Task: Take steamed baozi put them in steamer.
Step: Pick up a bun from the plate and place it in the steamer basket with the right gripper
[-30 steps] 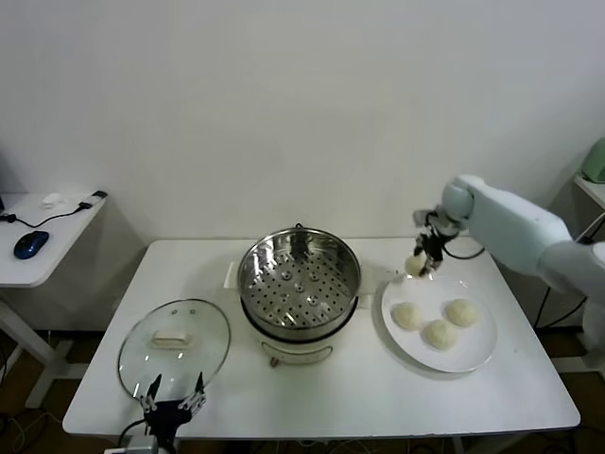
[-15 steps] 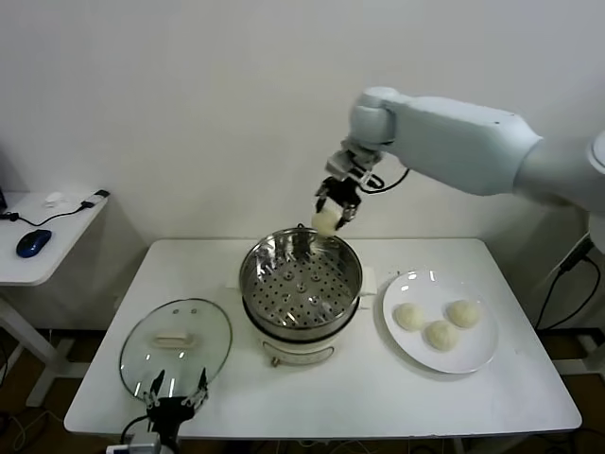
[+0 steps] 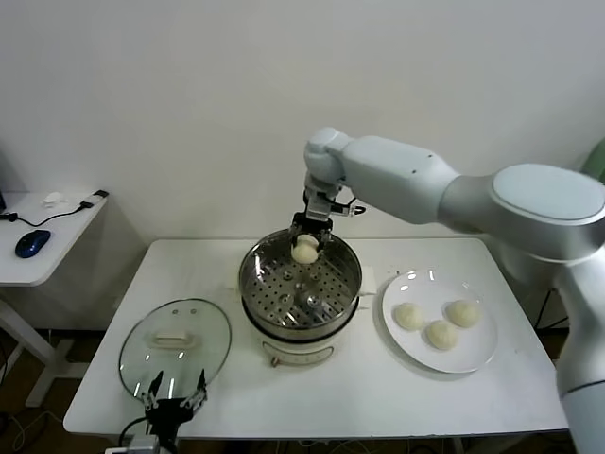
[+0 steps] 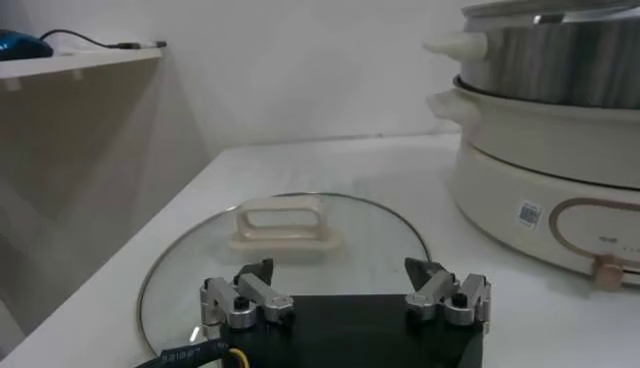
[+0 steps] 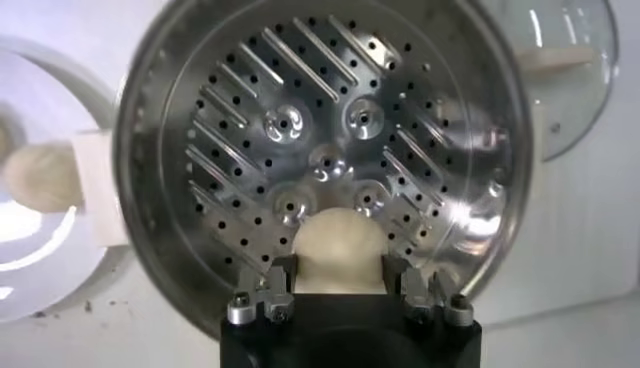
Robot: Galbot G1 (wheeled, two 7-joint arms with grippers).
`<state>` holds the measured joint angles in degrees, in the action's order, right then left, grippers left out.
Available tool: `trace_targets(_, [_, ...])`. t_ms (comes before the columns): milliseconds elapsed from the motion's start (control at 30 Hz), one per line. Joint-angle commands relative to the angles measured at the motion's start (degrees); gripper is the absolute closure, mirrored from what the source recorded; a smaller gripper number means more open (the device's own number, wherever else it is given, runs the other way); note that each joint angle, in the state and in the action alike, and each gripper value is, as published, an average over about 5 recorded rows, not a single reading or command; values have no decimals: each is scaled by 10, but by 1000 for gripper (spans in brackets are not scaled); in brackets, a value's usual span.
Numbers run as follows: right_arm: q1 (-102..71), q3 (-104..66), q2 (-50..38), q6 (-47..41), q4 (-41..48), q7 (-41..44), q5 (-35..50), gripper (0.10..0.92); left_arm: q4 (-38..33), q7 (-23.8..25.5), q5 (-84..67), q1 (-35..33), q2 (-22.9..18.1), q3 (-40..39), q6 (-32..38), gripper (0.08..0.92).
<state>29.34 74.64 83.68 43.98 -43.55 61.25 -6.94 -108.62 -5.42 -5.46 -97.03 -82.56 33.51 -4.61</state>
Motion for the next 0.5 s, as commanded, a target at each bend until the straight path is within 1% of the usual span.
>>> trace_targets(33, [-65,-47,36,60,95,-17,-80,440,3,0,0,2,0,-1,0,177])
trace_targets(100, [-69,-49,38,60,100,-22,-80,408,4,0,0,4,-1,-2,0,177])
trace_targets(300, [-76,-60,41,60,107,-42,-86,246,8,-4,1,8,-1,-2,0,177])
trace_targets(367, [-74,-65,40,60,106,-49,-87,216,9,-7,1,9,-2,-2,0,177])
trace_targets(433, [-65,-68,36,60,100,-49,-82,207,8,-8,1,10,-3,-1,-1,177])
trace_targets(500, [-47,-62,27,60,87,-38,-57,203,5,-8,1,9,-4,-2,-3,177])
